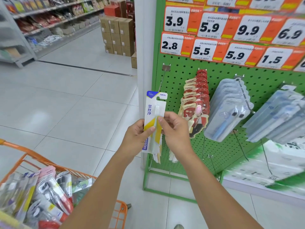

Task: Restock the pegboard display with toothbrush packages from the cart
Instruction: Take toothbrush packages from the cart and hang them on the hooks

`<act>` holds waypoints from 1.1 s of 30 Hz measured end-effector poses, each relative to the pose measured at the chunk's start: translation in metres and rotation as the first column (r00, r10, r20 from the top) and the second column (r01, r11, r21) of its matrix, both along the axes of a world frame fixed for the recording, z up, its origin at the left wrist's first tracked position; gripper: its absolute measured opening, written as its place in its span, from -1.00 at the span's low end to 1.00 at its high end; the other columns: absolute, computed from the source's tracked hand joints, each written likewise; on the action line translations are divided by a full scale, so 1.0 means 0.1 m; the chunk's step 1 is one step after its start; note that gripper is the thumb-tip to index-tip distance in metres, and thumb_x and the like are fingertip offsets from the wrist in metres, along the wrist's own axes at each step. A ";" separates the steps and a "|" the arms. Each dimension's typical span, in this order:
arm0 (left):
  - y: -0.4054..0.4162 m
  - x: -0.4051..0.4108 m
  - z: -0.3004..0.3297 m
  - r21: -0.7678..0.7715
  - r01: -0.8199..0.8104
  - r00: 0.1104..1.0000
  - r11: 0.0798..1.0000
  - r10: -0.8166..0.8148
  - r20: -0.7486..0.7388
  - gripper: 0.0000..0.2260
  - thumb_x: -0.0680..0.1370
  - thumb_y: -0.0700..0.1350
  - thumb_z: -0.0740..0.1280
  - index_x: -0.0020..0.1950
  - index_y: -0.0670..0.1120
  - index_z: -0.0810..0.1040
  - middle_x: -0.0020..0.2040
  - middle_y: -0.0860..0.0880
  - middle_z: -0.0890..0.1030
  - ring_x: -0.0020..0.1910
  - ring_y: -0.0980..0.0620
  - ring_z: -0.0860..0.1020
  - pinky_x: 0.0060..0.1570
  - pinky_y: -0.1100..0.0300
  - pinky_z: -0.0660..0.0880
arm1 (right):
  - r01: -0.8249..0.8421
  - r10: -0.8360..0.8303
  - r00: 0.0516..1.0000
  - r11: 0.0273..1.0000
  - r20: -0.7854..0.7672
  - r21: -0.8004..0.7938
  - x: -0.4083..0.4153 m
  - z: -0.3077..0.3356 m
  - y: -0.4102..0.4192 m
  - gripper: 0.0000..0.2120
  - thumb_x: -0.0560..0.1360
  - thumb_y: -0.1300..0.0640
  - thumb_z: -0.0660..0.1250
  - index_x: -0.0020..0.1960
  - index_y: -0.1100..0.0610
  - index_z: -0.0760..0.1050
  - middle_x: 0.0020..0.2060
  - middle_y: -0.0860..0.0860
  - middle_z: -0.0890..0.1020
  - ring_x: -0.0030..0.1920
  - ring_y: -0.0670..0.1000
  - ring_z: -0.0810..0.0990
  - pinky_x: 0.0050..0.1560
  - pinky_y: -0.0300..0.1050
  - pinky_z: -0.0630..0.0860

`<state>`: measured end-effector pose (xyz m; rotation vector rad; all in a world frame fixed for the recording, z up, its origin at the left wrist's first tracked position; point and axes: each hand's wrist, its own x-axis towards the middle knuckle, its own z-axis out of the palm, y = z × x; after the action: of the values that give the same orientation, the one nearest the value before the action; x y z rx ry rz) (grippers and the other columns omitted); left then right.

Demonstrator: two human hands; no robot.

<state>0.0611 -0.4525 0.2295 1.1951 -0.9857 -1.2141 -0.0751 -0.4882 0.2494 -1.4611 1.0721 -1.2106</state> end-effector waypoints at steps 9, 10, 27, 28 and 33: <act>-0.06 0.04 0.02 0.006 0.016 1.000 1.000 -0.016 -0.018 -0.79 0.58 -0.14 0.37 0.20 -0.14 0.59 0.08 -0.13 0.71 0.05 -0.09 0.67 0.13 0.02 0.58 | -0.002 0.002 1.000 1.000 -0.013 0.016 0.02 0.06 -0.08 -0.88 0.60 0.18 0.33 -0.03 0.09 0.65 -0.16 0.06 0.73 -0.11 0.23 0.69 -0.09 0.29 0.63; -0.09 0.04 0.02 0.022 0.008 1.000 1.000 -0.008 0.000 -0.80 0.59 -0.14 0.37 0.20 -0.14 0.60 0.09 -0.13 0.71 0.07 -0.10 0.67 0.15 0.00 0.58 | 0.008 -0.008 1.000 0.999 0.003 0.045 0.03 0.02 -0.13 -0.89 0.59 0.14 0.34 -0.04 0.08 0.65 -0.15 0.09 0.73 -0.10 0.27 0.69 -0.09 0.33 0.62; -0.54 0.05 0.10 0.155 -0.390 0.875 0.908 0.313 0.370 -0.71 0.62 0.00 0.34 0.33 -0.02 0.50 0.21 0.06 0.54 0.16 0.08 0.53 0.16 0.16 0.46 | 0.321 -0.420 0.905 0.777 0.065 0.541 0.61 0.19 -1.35 -0.57 0.60 -0.14 0.32 -0.01 0.28 0.55 -0.14 0.07 0.65 -0.15 0.12 0.63 -0.13 -0.05 0.59; -0.43 0.09 0.01 0.173 -0.397 0.876 0.902 0.315 0.366 -0.72 0.62 0.00 0.34 0.31 -0.01 0.51 0.17 0.09 0.55 0.12 0.10 0.53 0.10 0.19 0.44 | 0.320 -0.398 0.917 0.771 0.024 0.550 0.59 0.16 -1.34 -0.54 0.60 -0.17 0.30 0.01 0.28 0.52 -0.09 0.06 0.64 -0.09 0.14 0.63 -0.03 0.00 0.60; 0.37 0.31 -0.63 0.223 -0.476 0.840 0.851 0.365 0.401 -0.88 0.60 -0.04 0.36 0.13 0.02 0.59 0.04 0.15 0.62 -0.01 0.22 0.59 -0.13 0.28 0.45 | 0.170 -0.189 0.982 0.843 -0.014 0.510 0.60 -0.30 -0.61 -0.47 0.61 -0.04 0.33 0.48 0.17 0.32 0.37 0.05 0.50 0.26 0.06 0.52 0.30 -0.02 0.46</act>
<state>0.0918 -0.4151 0.1666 1.8228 -0.7244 -0.8299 -0.0148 -0.5489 0.2196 -0.9382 1.4022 -0.9687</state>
